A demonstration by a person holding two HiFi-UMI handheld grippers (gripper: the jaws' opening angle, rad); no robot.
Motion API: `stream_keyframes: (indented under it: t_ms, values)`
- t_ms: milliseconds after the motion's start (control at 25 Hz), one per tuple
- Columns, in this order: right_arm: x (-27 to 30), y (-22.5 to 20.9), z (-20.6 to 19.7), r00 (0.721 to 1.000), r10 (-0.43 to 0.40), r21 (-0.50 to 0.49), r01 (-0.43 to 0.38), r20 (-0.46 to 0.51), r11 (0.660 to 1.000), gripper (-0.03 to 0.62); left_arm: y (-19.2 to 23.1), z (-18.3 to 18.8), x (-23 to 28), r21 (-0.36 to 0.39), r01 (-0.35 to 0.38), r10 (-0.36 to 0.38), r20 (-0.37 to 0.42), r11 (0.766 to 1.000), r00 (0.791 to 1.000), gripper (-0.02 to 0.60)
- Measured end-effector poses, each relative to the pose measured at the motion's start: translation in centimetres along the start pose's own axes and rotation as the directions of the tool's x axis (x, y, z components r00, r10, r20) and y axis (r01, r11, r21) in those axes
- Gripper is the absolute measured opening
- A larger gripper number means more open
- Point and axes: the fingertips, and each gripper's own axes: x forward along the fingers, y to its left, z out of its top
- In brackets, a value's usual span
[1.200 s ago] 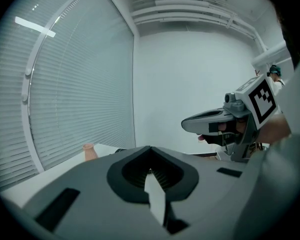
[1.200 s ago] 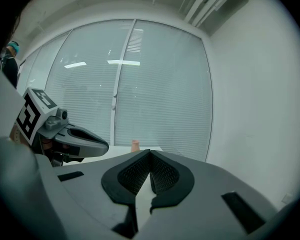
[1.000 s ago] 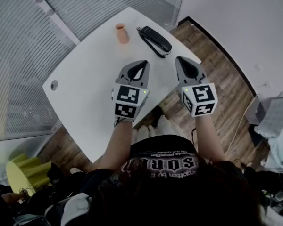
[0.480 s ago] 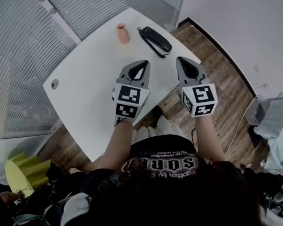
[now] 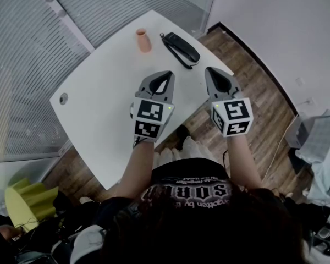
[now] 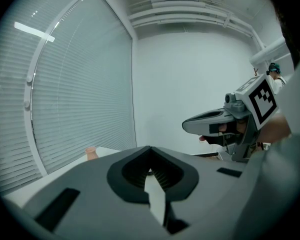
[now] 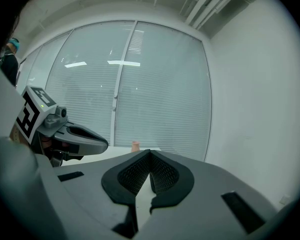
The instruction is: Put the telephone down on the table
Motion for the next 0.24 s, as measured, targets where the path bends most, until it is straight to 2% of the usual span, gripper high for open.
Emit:
stream_keyframes:
  t_ms: [240]
  values:
    - [0.04, -0.42, -0.12, 1.000, -0.001, 0.002, 0.001, -0.005, 1.000, 0.029, -0.26, 0.00, 0.43, 0.003, 0.008, -0.008, -0.005, 1.000, 1.000, 0.002]
